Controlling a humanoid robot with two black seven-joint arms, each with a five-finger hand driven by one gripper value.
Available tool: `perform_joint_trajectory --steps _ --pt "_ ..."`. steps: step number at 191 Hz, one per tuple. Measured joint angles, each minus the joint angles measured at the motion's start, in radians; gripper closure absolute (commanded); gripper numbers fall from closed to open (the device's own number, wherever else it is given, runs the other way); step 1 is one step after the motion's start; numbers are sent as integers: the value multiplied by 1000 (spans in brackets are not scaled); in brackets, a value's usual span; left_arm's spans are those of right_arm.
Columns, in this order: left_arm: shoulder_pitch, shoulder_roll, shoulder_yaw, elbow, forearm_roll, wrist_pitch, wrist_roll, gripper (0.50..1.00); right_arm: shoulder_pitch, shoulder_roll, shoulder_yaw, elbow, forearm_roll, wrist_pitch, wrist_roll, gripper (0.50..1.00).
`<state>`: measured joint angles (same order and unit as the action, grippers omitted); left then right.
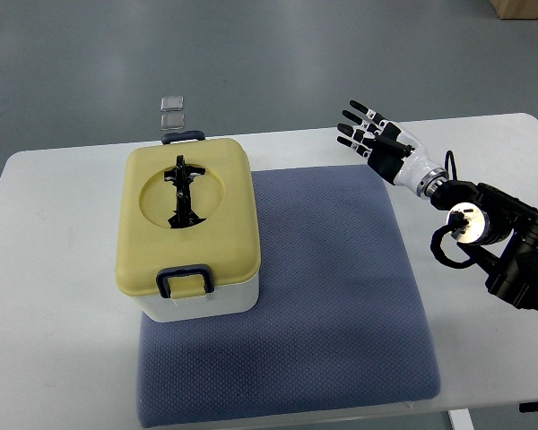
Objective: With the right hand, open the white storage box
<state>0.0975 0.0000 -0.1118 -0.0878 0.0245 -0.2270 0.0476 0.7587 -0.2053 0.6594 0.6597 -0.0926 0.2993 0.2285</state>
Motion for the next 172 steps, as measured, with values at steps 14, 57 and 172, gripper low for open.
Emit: perform_joint_trajectory --steps 14,57,172 --pt "-5 0 0 0 0 0 0 500 0 -1 0 0 -1 0 0 570" --pt "-16 0 -1 1 0 0 1 500 1 3 3 0 -1 2 0 570" --pt "-16 0 2 -1 0 0 0 500 49 -34 -10 0 -7 -21 2 570"
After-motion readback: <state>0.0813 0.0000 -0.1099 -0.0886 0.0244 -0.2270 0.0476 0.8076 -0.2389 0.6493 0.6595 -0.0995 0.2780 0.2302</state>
